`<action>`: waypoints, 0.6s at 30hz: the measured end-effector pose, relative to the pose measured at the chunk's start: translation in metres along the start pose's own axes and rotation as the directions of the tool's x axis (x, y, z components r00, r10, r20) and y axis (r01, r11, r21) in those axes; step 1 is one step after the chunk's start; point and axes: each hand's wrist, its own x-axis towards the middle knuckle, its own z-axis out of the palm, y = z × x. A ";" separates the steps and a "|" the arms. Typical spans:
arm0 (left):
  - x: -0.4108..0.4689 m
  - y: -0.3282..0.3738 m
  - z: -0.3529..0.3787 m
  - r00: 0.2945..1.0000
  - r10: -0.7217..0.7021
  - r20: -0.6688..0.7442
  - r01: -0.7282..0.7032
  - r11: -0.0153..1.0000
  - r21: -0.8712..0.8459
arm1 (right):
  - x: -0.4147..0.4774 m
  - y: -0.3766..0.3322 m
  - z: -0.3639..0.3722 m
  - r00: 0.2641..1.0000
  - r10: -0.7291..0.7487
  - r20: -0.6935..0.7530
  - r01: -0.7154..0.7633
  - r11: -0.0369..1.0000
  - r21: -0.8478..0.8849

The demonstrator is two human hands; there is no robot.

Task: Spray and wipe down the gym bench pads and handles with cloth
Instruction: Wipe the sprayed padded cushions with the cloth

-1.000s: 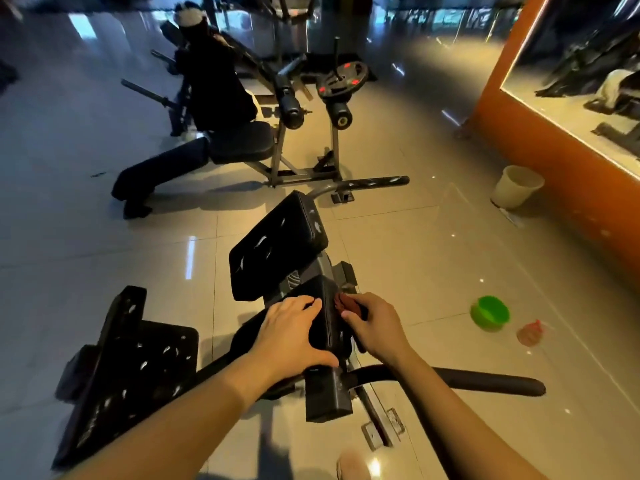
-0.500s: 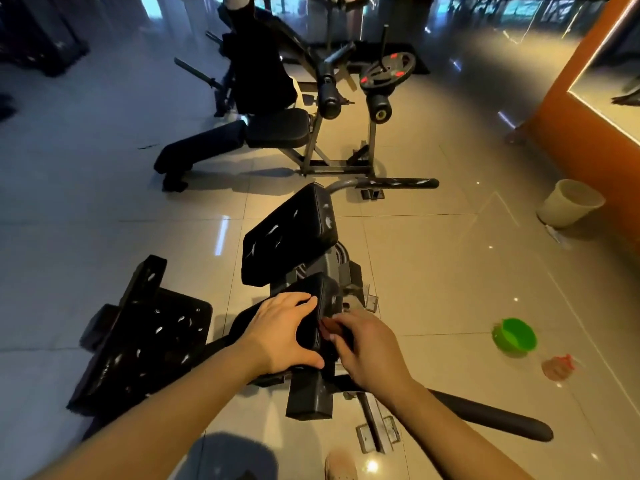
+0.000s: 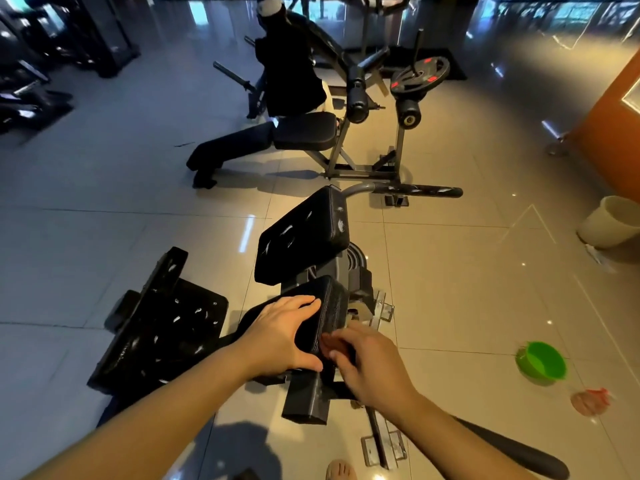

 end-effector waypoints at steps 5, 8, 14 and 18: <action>-0.002 0.003 0.000 1.000 -0.012 0.001 0.012 1.000 -0.002 | 0.086 0.023 -0.004 0.970 0.156 -0.185 -0.176 0.980 -0.095; -0.002 0.002 0.000 1.000 -0.005 -0.012 0.005 1.000 0.017 | 0.071 0.015 -0.001 0.974 0.113 -0.199 -0.124 0.991 -0.046; 0.000 0.004 0.002 1.000 -0.003 -0.022 0.004 0.999 0.048 | -0.006 0.008 0.002 0.999 -0.046 0.012 0.045 0.999 0.016; 0.000 0.006 0.001 1.000 -0.006 -0.027 0.007 0.999 0.043 | 0.070 0.030 -0.005 0.980 0.118 -0.159 -0.124 0.992 -0.033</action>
